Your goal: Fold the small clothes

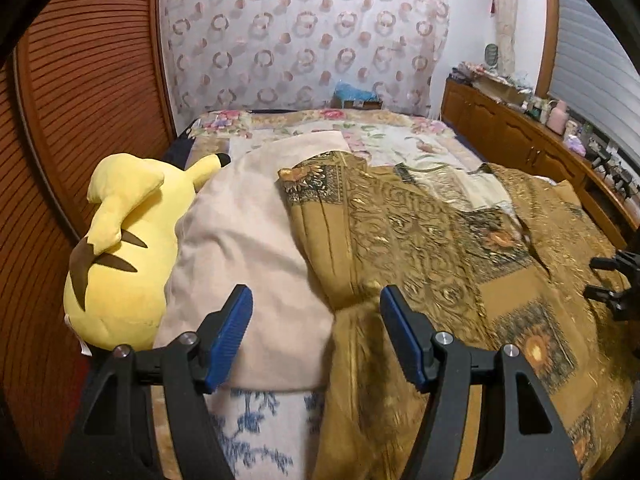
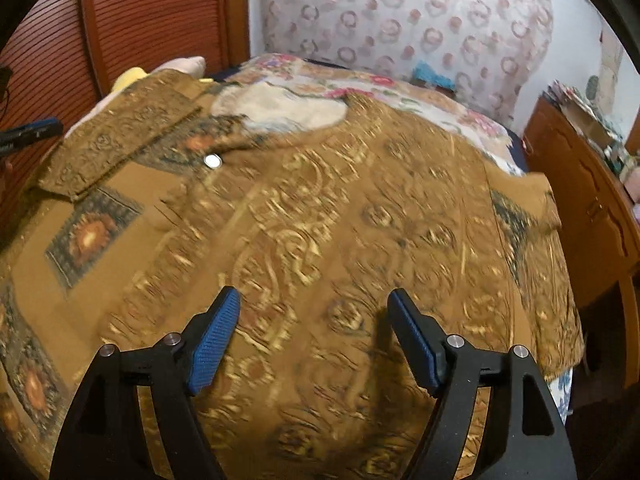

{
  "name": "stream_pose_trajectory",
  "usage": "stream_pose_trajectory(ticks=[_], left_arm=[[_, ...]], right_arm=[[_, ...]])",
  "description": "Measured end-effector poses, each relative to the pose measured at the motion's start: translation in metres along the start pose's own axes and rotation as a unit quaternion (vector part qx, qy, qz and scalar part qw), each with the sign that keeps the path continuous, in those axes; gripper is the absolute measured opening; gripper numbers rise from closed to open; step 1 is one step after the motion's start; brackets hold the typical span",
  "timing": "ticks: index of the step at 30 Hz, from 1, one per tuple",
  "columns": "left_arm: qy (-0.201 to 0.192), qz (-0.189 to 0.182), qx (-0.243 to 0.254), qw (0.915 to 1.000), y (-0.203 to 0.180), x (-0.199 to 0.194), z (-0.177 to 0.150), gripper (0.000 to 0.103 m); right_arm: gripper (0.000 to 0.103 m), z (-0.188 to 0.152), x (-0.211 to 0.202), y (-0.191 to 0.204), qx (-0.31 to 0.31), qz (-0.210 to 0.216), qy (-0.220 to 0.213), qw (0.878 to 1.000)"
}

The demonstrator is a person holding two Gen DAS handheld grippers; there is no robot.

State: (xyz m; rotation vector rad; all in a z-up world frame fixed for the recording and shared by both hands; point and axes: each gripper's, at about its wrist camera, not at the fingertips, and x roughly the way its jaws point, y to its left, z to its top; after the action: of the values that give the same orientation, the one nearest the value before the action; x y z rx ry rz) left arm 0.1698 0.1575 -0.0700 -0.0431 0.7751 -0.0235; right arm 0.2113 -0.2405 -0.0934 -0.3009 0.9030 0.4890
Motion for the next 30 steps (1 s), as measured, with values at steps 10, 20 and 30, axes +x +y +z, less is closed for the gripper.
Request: stream_pose_trajectory(ticks=[10,20,30], left_arm=[[0.028,-0.036,-0.012,0.9989,0.002,0.037,0.026,0.046],[0.057,-0.047,-0.05,0.9961,0.015,0.064,0.033,0.039],[0.032,-0.026,0.004,0.9991,0.0,0.047,0.039,0.0]], right_arm=[[0.08,-0.008,-0.002,-0.006,0.009,0.007,-0.017,1.0],[0.082,-0.009,-0.002,-0.007,0.011,0.007,-0.017,1.0],[0.082,-0.009,-0.001,-0.007,0.011,0.007,-0.017,1.0]])
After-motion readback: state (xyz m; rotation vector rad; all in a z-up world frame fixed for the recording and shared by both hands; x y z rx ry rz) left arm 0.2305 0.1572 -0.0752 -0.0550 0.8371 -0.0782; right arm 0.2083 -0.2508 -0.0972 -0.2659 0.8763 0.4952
